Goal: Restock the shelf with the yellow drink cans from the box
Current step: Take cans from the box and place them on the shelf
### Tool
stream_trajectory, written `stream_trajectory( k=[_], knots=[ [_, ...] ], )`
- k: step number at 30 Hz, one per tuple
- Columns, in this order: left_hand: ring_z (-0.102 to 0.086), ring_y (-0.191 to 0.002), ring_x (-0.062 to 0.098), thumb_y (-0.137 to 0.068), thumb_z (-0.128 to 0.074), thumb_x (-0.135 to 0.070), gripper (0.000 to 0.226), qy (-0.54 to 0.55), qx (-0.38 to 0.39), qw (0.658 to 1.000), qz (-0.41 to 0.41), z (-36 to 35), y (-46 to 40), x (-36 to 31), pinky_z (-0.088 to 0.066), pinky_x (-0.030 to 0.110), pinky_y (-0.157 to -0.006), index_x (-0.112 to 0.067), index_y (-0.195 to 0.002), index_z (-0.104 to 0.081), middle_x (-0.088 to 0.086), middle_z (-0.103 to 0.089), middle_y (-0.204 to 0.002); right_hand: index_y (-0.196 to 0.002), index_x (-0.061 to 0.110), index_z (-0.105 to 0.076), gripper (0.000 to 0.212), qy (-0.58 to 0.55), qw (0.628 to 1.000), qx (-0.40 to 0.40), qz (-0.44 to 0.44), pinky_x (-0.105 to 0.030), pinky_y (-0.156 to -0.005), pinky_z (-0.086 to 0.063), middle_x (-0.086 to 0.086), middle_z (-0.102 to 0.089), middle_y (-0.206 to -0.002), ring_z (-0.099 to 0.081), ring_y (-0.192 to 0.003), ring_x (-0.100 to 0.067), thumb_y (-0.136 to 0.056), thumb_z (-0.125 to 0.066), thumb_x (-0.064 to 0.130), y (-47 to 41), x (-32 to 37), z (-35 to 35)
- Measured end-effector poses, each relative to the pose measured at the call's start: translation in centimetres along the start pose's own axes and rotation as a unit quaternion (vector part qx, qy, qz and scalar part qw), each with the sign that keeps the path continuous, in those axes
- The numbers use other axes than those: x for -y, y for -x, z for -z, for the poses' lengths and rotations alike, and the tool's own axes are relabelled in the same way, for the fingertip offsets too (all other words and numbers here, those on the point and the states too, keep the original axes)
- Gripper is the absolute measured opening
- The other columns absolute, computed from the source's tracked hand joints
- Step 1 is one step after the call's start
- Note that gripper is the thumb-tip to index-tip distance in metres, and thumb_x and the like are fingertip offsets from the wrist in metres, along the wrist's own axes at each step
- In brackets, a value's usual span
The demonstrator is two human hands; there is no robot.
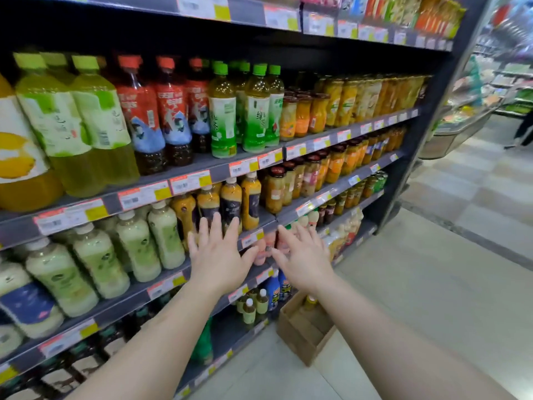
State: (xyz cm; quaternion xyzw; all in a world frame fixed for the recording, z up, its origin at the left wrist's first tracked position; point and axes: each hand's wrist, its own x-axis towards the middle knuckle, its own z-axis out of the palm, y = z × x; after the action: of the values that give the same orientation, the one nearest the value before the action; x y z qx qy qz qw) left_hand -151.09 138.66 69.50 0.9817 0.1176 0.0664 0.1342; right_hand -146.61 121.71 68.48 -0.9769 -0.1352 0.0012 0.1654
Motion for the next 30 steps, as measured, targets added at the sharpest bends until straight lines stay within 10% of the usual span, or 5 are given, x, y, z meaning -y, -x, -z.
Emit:
stream_trajectory(
  k=[20, 30],
  knots=[
    [0.010, -0.148, 0.027, -0.091, -0.035, -0.065, 0.074, 0.027, -0.014, 0.997, 0.067, -10.2, -14.9, -19.7, 0.004, 0.051, -0.118, -0.032, -0.152, -0.010, 0.002, 0.005, -0.162, -0.150, 0.040, -0.017, 0.059, -0.010, 0.997, 0.033, 0.075, -0.047, -0.119, -0.008, -0.003, -0.010, -0.161, -0.003, -0.147, -0.026, -0.096, -0.038, 0.054, -17.5, -22.1, 3.5],
    [0.003, -0.149, 0.024, -0.089, -0.037, -0.067, 0.076, 0.067, -0.112, 0.983, 0.130, -17.1, -17.5, -25.5, 0.001, 0.047, -0.118, -0.032, -0.152, -0.013, 0.000, -0.007, -0.162, -0.148, 0.029, -0.030, 0.066, -0.084, 0.976, 0.002, 0.203, -0.046, -0.108, -0.034, -0.007, -0.042, -0.146, -0.034, -0.135, -0.028, -0.090, -0.057, 0.046, -24.8, -31.4, 0.3]
  ],
)
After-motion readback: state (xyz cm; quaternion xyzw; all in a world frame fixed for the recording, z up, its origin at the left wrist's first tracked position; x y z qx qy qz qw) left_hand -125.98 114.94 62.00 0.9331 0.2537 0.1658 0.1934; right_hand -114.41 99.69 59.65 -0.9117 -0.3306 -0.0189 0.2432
